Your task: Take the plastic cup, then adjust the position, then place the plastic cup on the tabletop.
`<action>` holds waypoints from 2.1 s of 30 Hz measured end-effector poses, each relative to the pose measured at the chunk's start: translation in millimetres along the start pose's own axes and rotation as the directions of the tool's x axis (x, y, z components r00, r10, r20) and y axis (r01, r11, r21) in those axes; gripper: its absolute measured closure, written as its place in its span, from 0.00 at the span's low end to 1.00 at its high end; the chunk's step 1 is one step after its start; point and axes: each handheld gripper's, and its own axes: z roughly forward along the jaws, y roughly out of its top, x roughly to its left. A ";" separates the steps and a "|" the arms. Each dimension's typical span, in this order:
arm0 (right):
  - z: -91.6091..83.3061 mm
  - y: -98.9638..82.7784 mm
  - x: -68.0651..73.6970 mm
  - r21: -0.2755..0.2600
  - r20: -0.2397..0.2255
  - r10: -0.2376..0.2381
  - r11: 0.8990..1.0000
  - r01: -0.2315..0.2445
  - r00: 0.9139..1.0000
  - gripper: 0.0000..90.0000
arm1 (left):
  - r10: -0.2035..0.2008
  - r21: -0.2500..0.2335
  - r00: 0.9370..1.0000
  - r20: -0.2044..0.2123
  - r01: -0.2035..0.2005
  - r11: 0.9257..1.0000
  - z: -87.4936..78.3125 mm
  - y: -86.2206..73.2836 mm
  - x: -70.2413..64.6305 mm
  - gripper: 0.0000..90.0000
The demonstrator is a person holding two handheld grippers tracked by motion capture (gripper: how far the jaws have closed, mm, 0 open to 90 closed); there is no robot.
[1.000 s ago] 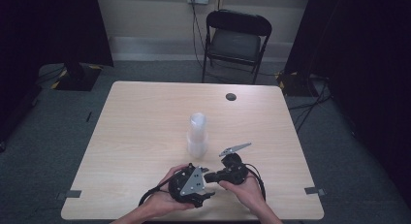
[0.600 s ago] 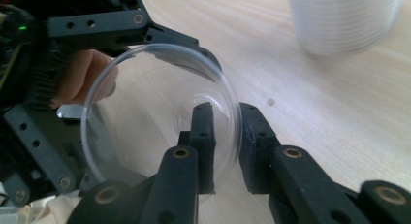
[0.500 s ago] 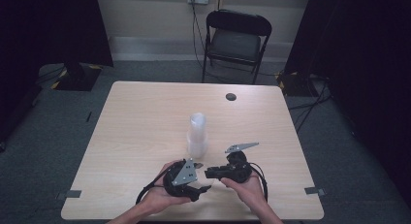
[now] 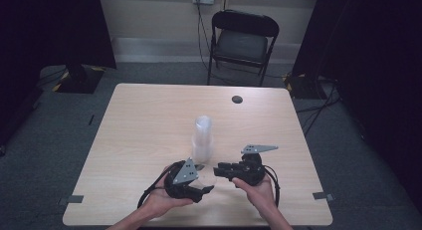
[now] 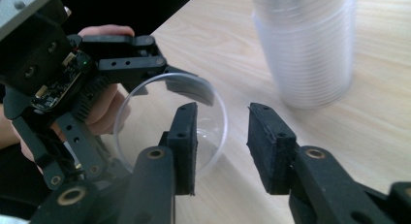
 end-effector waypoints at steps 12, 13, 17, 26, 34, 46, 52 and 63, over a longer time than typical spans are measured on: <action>-12.2 -2.0 -8.3 -0.053 0.125 -0.018 0.998 0.025 0.992 0.63 | -0.092 -0.035 0.996 -0.014 0.092 0.995 -8.7 -1.0 11.7 0.32; -12.2 -2.0 -8.3 -0.053 0.125 -0.018 0.998 0.025 0.992 0.63 | -0.096 -0.037 0.995 -0.016 0.095 0.995 -9.3 -1.1 12.8 0.32; -12.7 -2.5 -9.7 -0.055 0.159 -0.023 0.998 0.032 0.987 0.61 | -0.134 -0.040 0.991 -0.015 0.134 0.990 -12.4 -2.9 18.0 0.32; -15.7 -7.1 -14.7 -0.054 0.206 -0.019 0.998 0.030 0.978 0.59 | -0.185 -0.071 0.982 -0.038 0.182 0.981 -25.0 -4.4 30.9 0.32; -16.1 -11.9 -18.4 -0.036 0.224 -0.017 0.999 0.025 0.974 0.58 | -0.234 -0.128 0.970 -0.063 0.224 0.966 -36.3 0.2 40.9 0.31; -17.1 -15.0 -20.2 -0.031 0.237 -0.016 0.999 0.024 0.971 0.59 | -0.293 -0.185 0.949 -0.116 0.269 0.945 -51.6 2.5 60.2 0.32; -17.0 -15.7 -22.2 -0.035 0.244 -0.006 0.999 0.015 0.970 0.58 | -0.324 -0.197 0.935 -0.142 0.294 0.935 -54.0 -2.6 69.0 0.32; -18.6 -19.5 -24.2 -0.030 0.276 -0.025 0.999 0.034 0.961 0.56 | -0.345 -0.214 0.909 -0.232 0.299 0.930 -64.4 -7.3 84.8 0.32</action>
